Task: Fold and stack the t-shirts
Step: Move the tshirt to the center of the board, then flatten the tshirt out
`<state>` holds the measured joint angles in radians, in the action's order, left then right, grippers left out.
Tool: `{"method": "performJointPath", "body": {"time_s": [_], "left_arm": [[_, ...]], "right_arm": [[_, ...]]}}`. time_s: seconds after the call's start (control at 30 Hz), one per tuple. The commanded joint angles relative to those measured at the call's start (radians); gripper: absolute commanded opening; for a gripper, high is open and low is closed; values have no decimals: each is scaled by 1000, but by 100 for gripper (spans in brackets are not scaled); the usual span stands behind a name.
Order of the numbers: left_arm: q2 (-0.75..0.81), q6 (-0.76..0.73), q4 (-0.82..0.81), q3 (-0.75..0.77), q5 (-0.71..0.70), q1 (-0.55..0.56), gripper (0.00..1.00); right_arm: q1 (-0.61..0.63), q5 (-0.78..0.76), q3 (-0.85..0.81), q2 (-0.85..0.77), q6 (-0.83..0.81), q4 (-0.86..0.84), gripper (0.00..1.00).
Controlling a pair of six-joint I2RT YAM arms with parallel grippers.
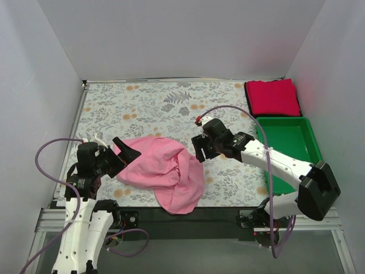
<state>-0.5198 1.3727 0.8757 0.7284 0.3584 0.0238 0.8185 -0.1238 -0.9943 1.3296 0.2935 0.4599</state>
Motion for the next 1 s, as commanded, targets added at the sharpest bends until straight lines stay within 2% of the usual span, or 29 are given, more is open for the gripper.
{"method": "performJointPath", "body": {"time_s": [0.0, 0.4, 0.63, 0.8, 0.97], "left_arm": [[-67, 69, -118, -55, -42, 4, 98], [-334, 118, -339, -222, -286, 10, 98], [-479, 89, -386, -208, -461, 8, 98], [-563, 85, -417, -199, -478, 8, 98], [-661, 94, -481, -227, -500, 8, 91]], "right_arm": [[4, 68, -24, 72, -68, -18, 63], [-41, 202, 106, 158, -33, -158, 63], [-44, 231, 151, 191, -21, -216, 63], [-47, 245, 166, 217, -16, -256, 61], [-50, 254, 168, 240, -36, -270, 56]]}}
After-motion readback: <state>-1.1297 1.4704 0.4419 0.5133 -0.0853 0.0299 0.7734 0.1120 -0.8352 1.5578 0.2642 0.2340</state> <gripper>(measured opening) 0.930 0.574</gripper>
